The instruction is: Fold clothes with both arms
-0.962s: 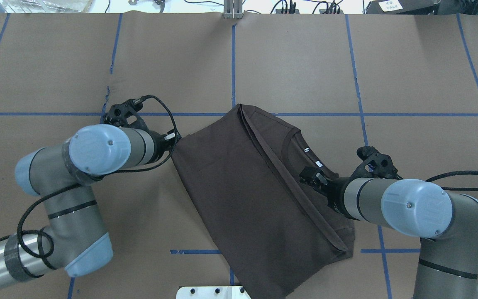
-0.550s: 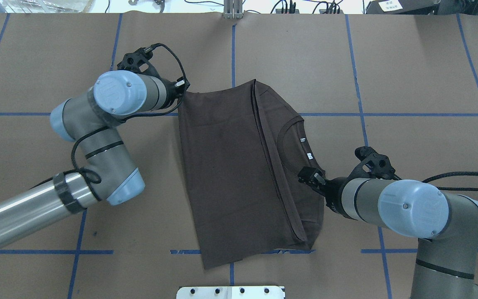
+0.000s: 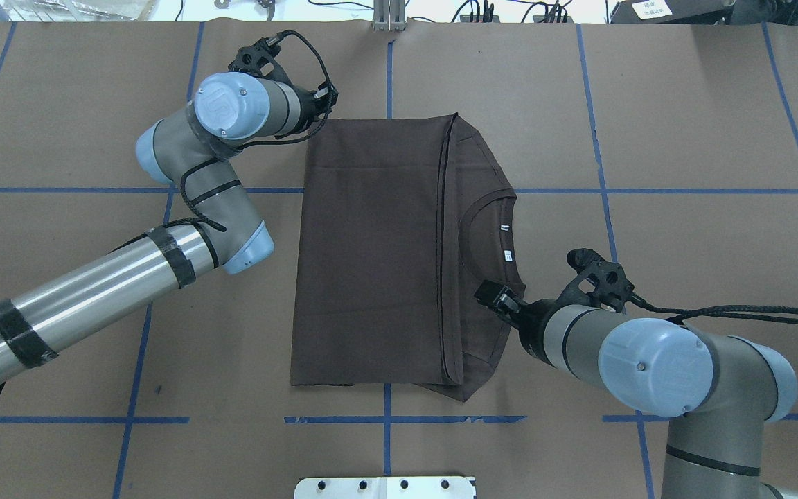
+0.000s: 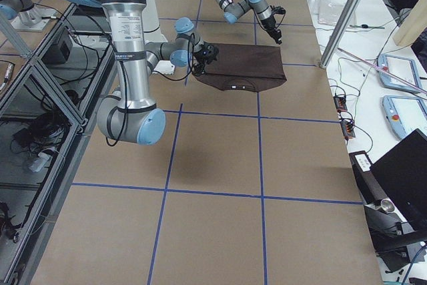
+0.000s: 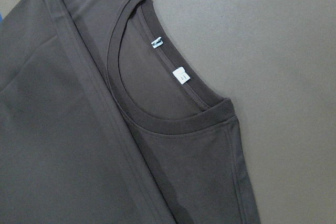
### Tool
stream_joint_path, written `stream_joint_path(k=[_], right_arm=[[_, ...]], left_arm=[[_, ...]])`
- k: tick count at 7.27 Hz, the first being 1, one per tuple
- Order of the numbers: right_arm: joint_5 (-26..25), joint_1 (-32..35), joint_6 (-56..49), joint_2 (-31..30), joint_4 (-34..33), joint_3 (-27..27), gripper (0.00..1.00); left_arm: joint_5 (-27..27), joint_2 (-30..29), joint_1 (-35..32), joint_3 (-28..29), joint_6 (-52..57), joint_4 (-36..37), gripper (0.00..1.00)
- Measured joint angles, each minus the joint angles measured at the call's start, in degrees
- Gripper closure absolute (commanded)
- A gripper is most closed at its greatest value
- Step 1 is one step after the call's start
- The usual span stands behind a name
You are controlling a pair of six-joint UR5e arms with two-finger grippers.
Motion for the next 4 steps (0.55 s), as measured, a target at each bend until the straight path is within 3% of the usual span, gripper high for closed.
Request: stream_joint_path(k=[2, 4], right_arm=[[-0.9, -1.8, -8.2, 5.8, -6.4, -3.9, 0.0], [-1.1, -4.4, -16.1, 13.0, -16.6, -6.1, 0.0]], left_arm=[[-0.3, 8.1, 0.4, -10.9, -0.2, -0.5, 0.58], [-0.4, 12.4, 2.5, -16.3, -1.4, -0.5, 0.58]])
